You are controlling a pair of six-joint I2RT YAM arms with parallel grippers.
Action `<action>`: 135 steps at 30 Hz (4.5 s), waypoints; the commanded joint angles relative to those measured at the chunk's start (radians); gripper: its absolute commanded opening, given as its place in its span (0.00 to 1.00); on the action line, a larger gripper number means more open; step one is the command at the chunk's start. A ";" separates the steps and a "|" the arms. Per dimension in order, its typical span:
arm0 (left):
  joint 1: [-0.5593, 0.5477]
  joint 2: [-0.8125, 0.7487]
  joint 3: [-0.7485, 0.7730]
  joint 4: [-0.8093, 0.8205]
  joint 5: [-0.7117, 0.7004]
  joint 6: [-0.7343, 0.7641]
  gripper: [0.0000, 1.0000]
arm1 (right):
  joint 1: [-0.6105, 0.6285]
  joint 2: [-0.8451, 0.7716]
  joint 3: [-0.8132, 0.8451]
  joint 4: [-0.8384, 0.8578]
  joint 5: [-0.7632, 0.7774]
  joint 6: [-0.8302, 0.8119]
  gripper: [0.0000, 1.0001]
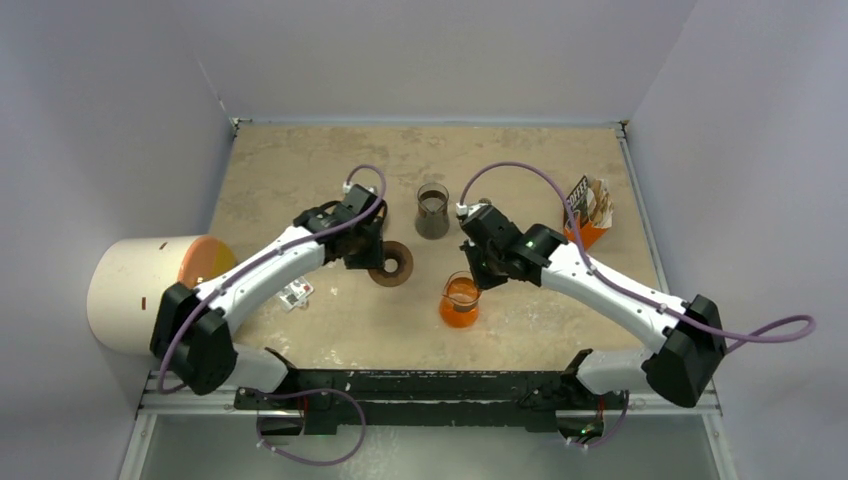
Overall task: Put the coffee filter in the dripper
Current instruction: Pick up the dripper holder from the center of the board, then place the dripper holder onto the coffee server.
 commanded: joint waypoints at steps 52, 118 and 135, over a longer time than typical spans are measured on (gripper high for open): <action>0.073 -0.404 0.024 -0.269 -0.074 0.087 0.00 | 0.195 0.128 0.160 0.075 0.144 0.125 0.30; -0.258 0.235 0.445 -0.266 0.136 0.212 0.00 | 0.190 -0.357 -0.171 -0.134 0.339 0.340 0.85; -0.264 0.193 0.426 -0.299 0.137 0.207 0.00 | 0.190 -0.337 -0.179 -0.115 0.329 0.342 0.84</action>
